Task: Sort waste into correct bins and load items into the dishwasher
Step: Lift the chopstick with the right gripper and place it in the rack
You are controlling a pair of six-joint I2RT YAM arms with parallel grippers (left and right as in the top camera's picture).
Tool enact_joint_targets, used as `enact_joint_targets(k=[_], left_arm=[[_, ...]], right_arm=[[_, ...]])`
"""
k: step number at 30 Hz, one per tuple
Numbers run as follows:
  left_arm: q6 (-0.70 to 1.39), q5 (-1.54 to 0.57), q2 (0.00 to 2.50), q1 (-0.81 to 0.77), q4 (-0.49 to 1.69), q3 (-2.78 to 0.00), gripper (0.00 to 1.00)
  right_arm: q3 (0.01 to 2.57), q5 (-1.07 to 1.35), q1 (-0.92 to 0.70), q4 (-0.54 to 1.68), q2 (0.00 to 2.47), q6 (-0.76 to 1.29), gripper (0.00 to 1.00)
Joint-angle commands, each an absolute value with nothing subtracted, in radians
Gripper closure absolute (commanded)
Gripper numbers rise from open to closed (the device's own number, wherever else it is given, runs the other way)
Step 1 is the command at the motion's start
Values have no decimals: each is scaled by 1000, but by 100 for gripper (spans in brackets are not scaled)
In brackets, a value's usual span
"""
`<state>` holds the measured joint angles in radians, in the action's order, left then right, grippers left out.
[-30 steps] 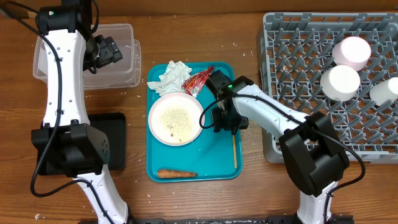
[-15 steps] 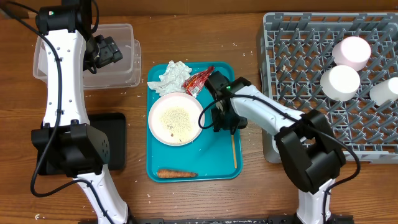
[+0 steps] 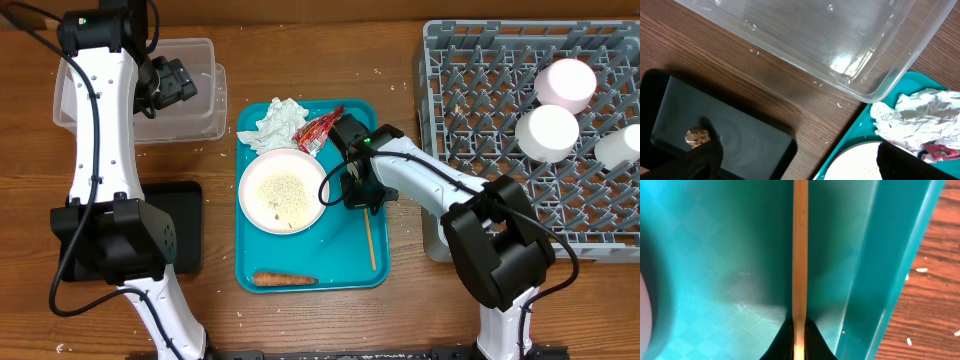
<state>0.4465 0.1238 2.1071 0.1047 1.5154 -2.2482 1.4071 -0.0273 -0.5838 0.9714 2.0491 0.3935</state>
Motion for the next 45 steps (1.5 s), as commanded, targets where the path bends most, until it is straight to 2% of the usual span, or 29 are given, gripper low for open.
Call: enact_joint_targets(k=[1, 9, 13, 21, 25, 30, 45], left_arm=[[460, 122, 2112, 104, 1514, -2258, 0], [461, 122, 2112, 104, 1514, -2258, 0], [460, 122, 2112, 104, 1514, -2258, 0], [460, 122, 2112, 104, 1514, -2258, 0], [460, 122, 2112, 104, 1514, -2258, 0], [461, 122, 2112, 104, 1514, -2258, 0], [460, 122, 2112, 97, 1514, -2258, 0]], right_arm=[[1402, -51, -582, 968, 2089, 394, 96], [1543, -48, -541, 1096, 2078, 394, 96], [1696, -47, -462, 1176, 2040, 382, 96], [1956, 24, -247, 1241, 1980, 195, 96], [2000, 41, -126, 1200, 1980, 137, 96], [1998, 181, -28, 1109, 1989, 14, 96], [1996, 146, -11, 988, 2067, -4, 93]])
